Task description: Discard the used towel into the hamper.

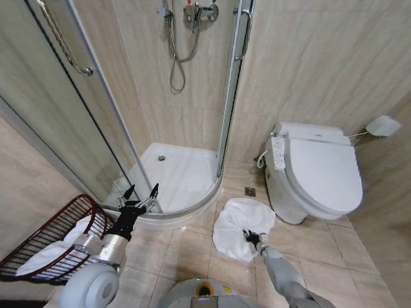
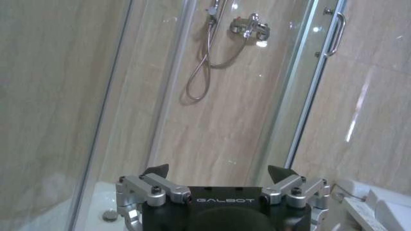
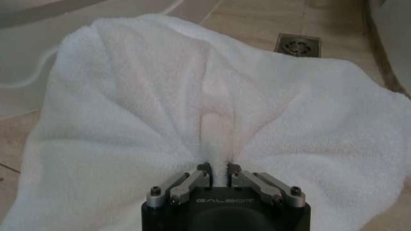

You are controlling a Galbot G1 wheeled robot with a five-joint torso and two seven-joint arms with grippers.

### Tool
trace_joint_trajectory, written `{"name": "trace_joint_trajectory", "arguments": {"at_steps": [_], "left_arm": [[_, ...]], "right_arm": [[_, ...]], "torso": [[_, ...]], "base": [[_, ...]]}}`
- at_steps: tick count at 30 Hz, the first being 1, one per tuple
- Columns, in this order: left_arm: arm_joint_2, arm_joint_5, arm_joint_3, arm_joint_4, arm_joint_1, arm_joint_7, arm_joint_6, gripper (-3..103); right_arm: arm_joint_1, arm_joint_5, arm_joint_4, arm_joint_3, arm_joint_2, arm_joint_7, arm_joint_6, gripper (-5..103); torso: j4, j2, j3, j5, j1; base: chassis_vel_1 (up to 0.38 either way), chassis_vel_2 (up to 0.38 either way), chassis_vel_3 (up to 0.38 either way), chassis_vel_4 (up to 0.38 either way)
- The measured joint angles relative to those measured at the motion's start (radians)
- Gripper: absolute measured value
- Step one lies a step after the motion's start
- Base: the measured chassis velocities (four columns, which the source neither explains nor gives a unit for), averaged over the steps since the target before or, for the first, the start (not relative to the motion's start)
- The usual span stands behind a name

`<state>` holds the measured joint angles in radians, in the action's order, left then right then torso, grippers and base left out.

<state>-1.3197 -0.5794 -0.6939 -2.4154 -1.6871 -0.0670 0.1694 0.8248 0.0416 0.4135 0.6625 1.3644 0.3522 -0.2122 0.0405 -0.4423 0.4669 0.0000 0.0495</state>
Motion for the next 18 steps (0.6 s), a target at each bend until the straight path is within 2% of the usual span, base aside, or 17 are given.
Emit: {"name": "trace_joint_trajectory", "arguments": {"at_steps": [2,3,5,14,18], "left_arm": [[0.0,0.0,0.0,0.0,0.0,0.0,0.0,100],[0.0,0.0,0.0,0.0,0.0,0.0,0.0,100],[0.0,0.0,0.0,0.0,0.0,0.0,0.0,100],[0.0,0.0,0.0,0.0,0.0,0.0,0.0,100],[0.0,0.0,0.0,0.0,0.0,0.0,0.0,100]], "right_arm": [[0.0,0.001,0.0,0.0,-0.001,0.0,0.0,14],[0.0,0.001,0.0,0.0,-0.002,0.0,-0.001,8],[-0.003,0.002,0.0,0.0,-0.002,0.0,-0.001,6],[-0.005,0.003,0.001,-0.002,-0.004,0.004,-0.007,6],[0.011,0.009,0.024,0.003,-0.006,0.009,-0.042,6]], "torso": [[0.0,0.0,0.0,0.0001,0.0],[0.0,0.0,0.0,0.0,0.0],[0.0,0.0,0.0,0.0,0.0],[0.0,0.0,0.0,0.0,0.0],[0.0,0.0,0.0,0.0002,0.0]], "base": [[0.0,0.0,0.0,0.0],[0.0,0.0,0.0,0.0],[0.0,0.0,0.0,0.0],[0.0,0.0,0.0,0.0],[0.0,0.0,0.0,0.0]]}}
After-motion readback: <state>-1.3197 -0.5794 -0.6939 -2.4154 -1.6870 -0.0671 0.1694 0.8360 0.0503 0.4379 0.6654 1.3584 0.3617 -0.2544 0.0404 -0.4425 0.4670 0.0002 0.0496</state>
